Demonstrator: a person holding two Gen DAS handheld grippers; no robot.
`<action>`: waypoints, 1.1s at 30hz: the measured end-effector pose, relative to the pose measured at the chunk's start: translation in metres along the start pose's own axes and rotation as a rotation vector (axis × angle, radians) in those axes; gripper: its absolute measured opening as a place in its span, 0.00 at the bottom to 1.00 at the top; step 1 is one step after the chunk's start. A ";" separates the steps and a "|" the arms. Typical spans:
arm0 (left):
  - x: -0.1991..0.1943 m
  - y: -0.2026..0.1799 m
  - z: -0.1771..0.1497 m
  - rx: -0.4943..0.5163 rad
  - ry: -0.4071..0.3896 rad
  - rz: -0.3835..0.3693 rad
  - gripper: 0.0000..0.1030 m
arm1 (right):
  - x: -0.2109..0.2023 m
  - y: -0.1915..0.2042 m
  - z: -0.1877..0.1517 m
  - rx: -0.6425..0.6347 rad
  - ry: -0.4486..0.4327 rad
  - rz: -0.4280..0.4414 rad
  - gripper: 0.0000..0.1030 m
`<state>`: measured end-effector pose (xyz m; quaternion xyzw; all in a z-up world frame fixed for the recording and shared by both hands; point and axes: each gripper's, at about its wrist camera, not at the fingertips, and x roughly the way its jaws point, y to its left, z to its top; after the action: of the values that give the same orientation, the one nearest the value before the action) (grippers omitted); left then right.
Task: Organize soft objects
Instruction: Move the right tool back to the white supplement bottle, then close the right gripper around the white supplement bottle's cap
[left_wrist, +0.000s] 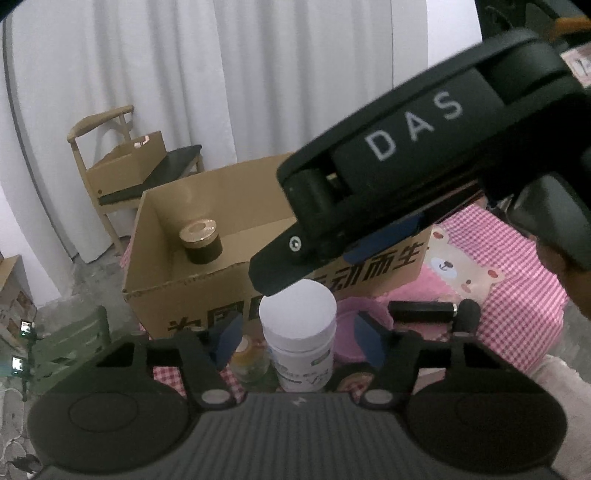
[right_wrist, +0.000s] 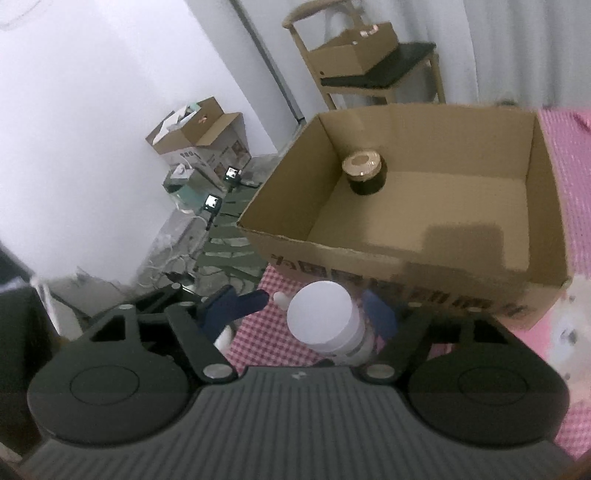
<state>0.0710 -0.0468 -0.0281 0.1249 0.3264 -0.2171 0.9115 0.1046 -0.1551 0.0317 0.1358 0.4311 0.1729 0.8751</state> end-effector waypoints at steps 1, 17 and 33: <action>0.002 0.000 0.000 0.004 0.007 0.002 0.60 | 0.001 -0.003 0.000 0.022 0.007 0.011 0.67; 0.022 -0.002 0.002 0.040 0.078 0.010 0.49 | 0.024 -0.021 -0.004 0.142 0.047 0.069 0.43; 0.023 -0.003 0.002 0.051 0.065 0.000 0.46 | 0.025 -0.023 -0.003 0.158 0.041 0.070 0.32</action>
<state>0.0866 -0.0575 -0.0425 0.1550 0.3503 -0.2212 0.8968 0.1208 -0.1648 0.0039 0.2158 0.4564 0.1716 0.8460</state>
